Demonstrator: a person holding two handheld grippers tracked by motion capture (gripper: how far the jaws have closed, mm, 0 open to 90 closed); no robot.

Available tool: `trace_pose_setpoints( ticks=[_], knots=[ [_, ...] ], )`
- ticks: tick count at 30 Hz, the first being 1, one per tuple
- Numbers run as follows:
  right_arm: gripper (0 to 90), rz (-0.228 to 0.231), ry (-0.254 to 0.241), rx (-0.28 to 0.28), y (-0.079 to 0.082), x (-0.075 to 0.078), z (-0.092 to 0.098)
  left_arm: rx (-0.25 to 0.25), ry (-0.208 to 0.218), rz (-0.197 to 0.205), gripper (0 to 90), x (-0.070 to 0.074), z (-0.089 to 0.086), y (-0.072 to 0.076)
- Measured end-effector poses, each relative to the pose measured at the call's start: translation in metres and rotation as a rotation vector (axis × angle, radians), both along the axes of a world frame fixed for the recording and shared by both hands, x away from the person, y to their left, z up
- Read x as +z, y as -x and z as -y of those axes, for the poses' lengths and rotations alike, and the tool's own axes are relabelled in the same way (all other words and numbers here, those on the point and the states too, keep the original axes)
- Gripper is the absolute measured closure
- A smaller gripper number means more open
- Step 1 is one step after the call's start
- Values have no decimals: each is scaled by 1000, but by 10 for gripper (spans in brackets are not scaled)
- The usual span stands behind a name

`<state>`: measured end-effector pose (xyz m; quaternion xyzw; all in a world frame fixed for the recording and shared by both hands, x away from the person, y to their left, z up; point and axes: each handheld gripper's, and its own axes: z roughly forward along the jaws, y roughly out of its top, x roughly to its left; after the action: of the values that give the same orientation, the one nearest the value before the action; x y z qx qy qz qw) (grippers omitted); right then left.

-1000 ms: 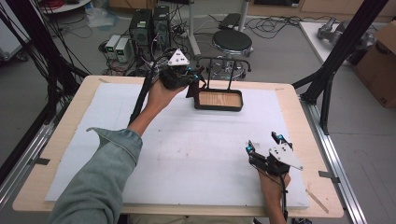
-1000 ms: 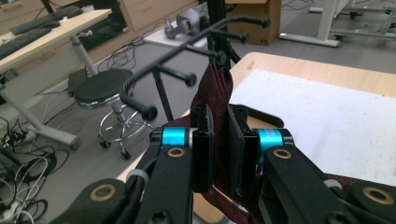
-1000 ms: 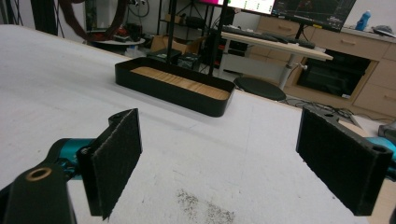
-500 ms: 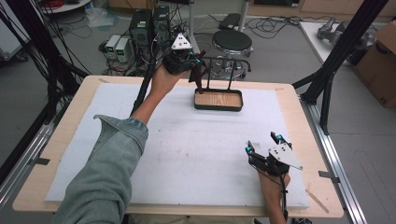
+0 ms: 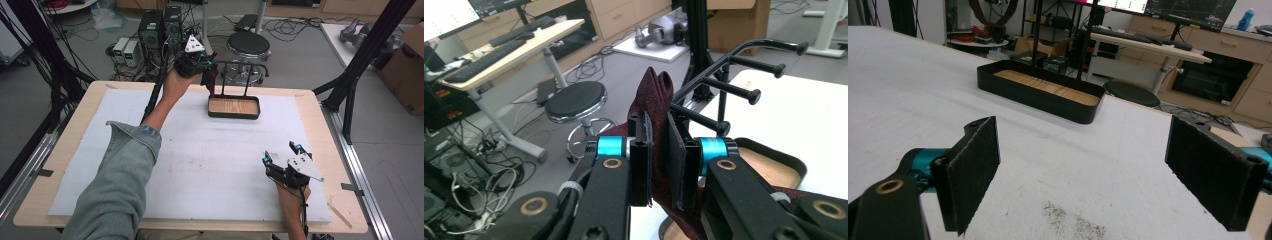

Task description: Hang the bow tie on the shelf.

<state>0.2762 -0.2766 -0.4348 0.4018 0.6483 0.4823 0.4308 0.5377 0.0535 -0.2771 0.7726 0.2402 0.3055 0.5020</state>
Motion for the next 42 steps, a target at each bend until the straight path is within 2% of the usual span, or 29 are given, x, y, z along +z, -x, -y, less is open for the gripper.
trace_pose_setpoints(
  ticks=[2, 9, 14, 19, 25, 28, 32, 33, 36, 42],
  knots=[
    [134, -6, -3, 1, 0, 0, 0, 1, 10, -2, 809, -1, 0, 0],
    [134, -7, -7, 11, 0, 0, 0, 18, -12, 36, 808, -3, 2, -3],
    [134, -7, 2, 15, -1, 0, 0, 22, -19, 46, 803, -8, -2, -4],
    [134, -5, 2, 17, -1, 0, 0, 19, -9, 44, 799, -13, -7, -4],
    [134, -11, 0, 19, -1, -1, -1, 9, 2, 68, 799, -16, -5, 0],
    [134, -11, -2, 19, -1, -1, -1, -11, -17, 103, 799, -15, 2, 4],
    [134, -12, -3, 21, -1, -1, -1, -26, -38, 124, 799, -17, 7, 6],
    [134, -11, -2, 23, -1, -1, -1, -31, -50, 139, 799, -19, 9, 6],
    [134, -10, -2, 26, -1, -1, -1, -29, -57, 144, 798, -19, 8, 6],
    [134, -9, 2, 31, -1, -1, -1, -14, -74, 181, 779, -22, 3, 6]
  ],
)
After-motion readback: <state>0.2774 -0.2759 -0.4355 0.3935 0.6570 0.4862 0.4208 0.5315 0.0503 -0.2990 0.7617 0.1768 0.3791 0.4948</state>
